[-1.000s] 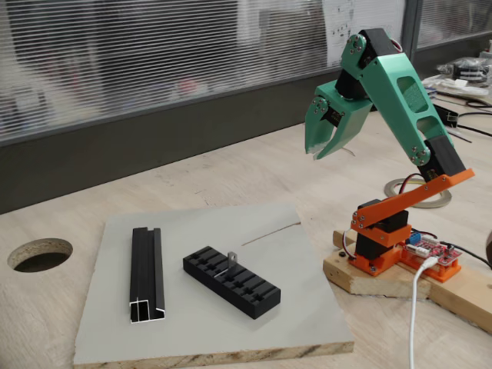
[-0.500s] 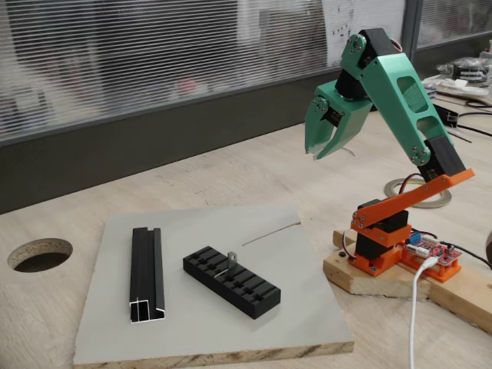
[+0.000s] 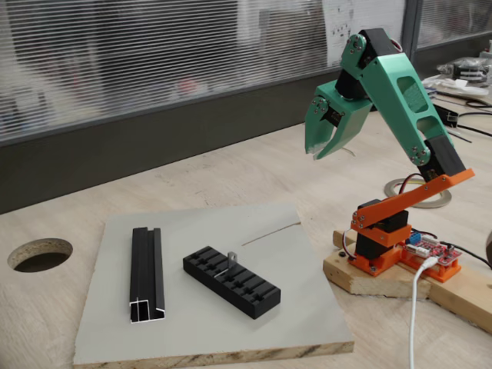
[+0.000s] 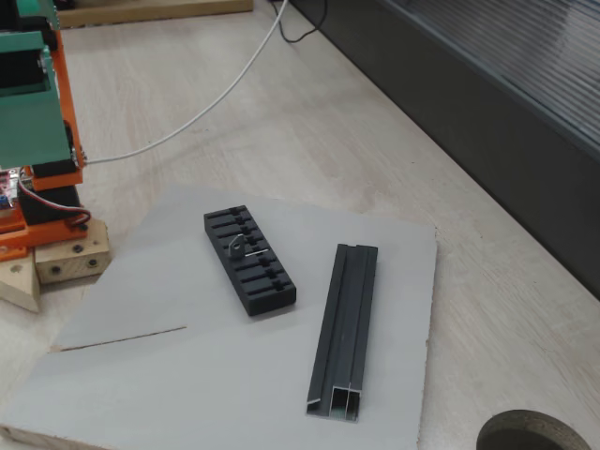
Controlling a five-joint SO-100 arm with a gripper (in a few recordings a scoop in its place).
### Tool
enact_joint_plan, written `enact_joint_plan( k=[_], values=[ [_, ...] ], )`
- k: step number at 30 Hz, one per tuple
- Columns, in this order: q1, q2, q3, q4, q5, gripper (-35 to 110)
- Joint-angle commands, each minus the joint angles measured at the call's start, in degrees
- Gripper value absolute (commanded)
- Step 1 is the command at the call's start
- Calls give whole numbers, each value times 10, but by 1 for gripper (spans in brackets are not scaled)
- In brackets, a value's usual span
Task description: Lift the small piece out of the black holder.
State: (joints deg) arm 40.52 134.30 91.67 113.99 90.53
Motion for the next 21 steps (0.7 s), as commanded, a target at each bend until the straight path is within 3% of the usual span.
enact_joint_plan(
  k=[1, 10, 14, 21],
  values=[
    [8, 15, -14, 18, 4, 13],
    [-6, 11, -14, 18, 5, 12],
    [-106, 10, -14, 17, 20, 12],
    [-265, -83, -14, -68, 265, 12]
  ],
)
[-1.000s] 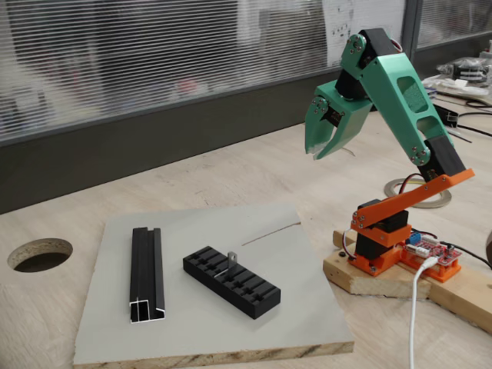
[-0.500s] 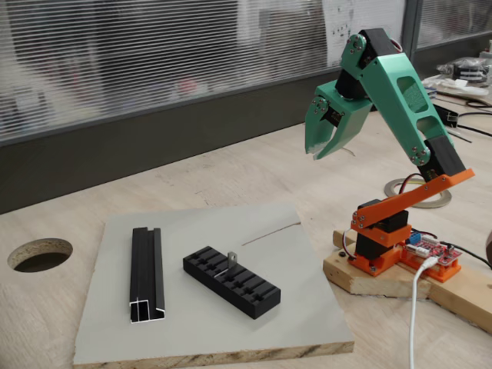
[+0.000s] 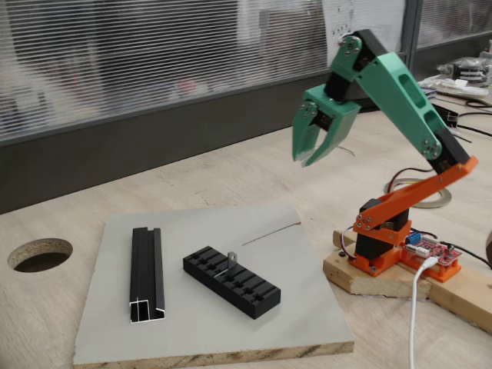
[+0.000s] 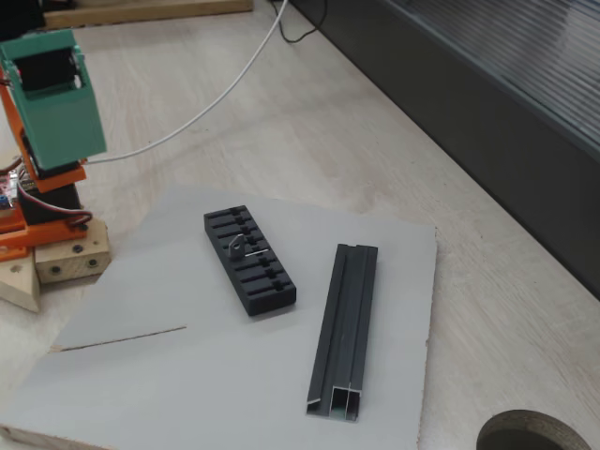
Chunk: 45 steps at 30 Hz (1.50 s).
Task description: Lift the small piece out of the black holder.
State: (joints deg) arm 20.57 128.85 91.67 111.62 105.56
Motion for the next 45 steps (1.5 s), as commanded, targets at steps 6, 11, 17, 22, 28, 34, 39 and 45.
enact_joint_plan(
  k=[6, 11, 17, 22, 28, 34, 39, 45],
  values=[
    [-246, -123, -14, -83, 226, 12],
    [-306, -232, -15, -89, 230, 12],
    [-308, -270, -21, -88, 231, 12],
    [-312, -279, -23, -89, 232, 12],
    [-312, -279, -25, -96, 323, 13],
    [-314, -273, -16, -173, 353, 13],
    [-314, -271, -13, -197, 360, 23],
    [-314, -279, -14, -195, 359, 39]
  ],
)
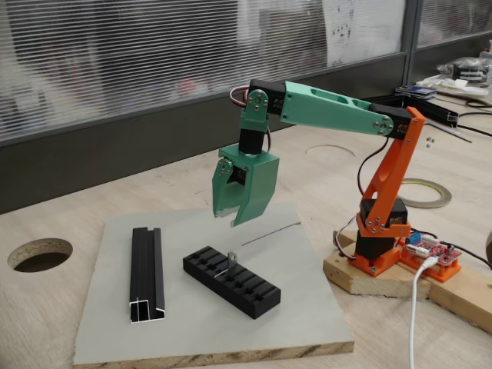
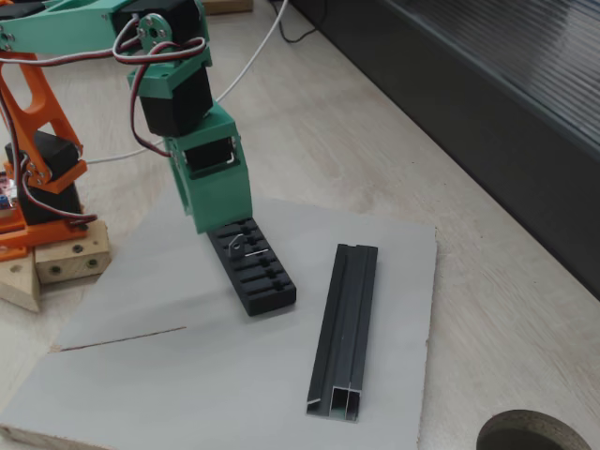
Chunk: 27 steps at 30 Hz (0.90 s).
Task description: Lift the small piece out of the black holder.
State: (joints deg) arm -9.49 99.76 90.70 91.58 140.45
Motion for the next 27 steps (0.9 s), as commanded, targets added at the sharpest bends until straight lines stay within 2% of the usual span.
enact_joint_plan(
  k=[1, 7, 11, 18, 27],
  values=[
    [-13, 12, -4, 5, 11, 40],
    [-14, 11, 4, 5, 11, 40],
    [-55, 11, 34, 0, 14, 40],
    [-62, -37, 61, -4, 96, 40],
    [-62, -59, 60, -5, 95, 40]
  ],
)
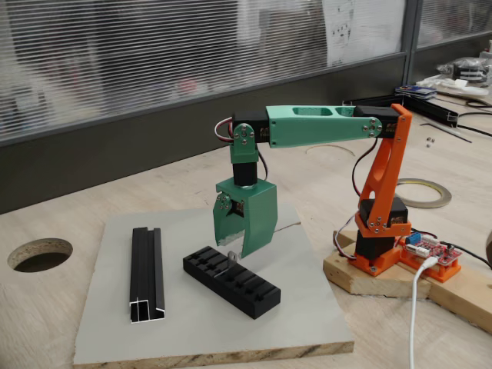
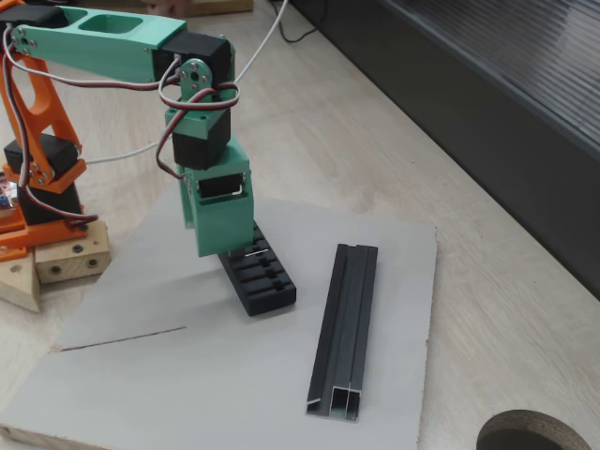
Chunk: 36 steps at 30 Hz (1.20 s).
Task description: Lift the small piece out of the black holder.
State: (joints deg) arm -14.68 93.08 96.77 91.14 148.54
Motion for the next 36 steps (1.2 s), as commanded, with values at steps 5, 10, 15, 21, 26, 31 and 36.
enact_joint_plan(
  k=[5, 10, 15, 21, 26, 31, 36],
  values=[
    [-10, 6, -1, -2, 14, 40],
    [-10, -41, -2, -43, 14, 40],
    [-11, -41, 1, -65, 14, 40],
    [-11, -37, 5, -63, 14, 40],
    [-10, -36, 6, -63, 10, 40],
    [-6, -35, 6, -62, 9, 40],
    [36, -18, 7, -62, 3, 40]
  ],
)
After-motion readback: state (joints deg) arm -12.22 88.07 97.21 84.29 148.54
